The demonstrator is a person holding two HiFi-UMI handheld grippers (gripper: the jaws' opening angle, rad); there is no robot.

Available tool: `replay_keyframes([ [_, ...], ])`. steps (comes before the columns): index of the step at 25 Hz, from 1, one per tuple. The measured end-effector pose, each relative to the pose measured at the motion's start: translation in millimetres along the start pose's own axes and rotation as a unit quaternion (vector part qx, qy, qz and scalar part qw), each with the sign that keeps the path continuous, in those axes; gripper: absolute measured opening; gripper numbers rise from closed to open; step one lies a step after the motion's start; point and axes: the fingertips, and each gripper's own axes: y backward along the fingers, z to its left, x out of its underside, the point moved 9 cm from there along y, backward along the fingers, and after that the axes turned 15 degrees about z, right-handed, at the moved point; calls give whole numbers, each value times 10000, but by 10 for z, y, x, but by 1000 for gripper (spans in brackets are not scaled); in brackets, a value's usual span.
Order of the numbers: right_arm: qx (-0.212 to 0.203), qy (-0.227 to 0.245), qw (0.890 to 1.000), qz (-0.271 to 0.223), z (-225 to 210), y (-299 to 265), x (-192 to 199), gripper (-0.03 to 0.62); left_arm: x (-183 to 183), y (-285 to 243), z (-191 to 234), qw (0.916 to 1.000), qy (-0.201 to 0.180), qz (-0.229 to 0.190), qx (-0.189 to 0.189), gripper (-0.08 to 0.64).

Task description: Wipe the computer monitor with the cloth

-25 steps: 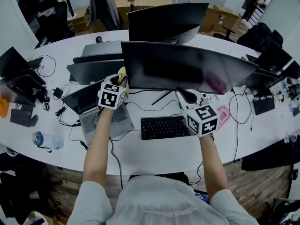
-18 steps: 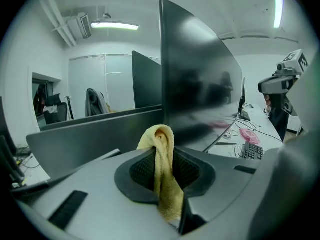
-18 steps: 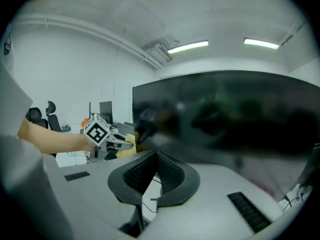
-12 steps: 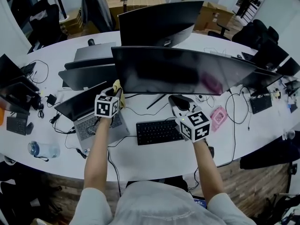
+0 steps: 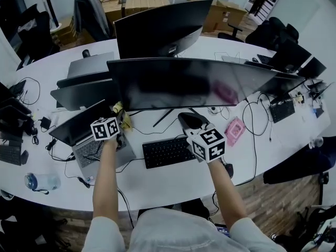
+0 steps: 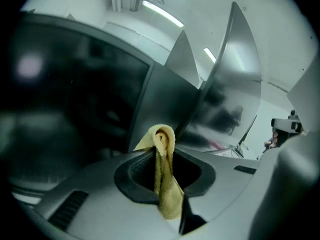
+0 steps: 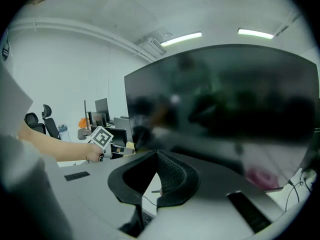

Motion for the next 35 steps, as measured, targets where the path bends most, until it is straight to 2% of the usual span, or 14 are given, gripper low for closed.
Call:
replay_keyframes([
  [5,71,-147,9999,39,1,-23,142,28,199,-79,139,9948,917,-143,413,77],
  [11,278,-291,9992,-79,-36,36,213,28,388,-282,127,9857,1337,-235,997,77],
  [16,477,-388,9978,-243,-149,159,315,28,397,-354,58,9863,1313,-603,802,77],
  [22,501,-655,9961,-308,-246,195,554,28,468,-385,12,9749,1797,-873,984,75],
  [30,433,-692,9960,-373,-413,330,739,28,504,-415,-65,9709,1950,-1115,835,74],
  [35,499,-847,9941,-466,-655,444,857,28,502,-534,-272,9749,1716,-1045,959,75],
])
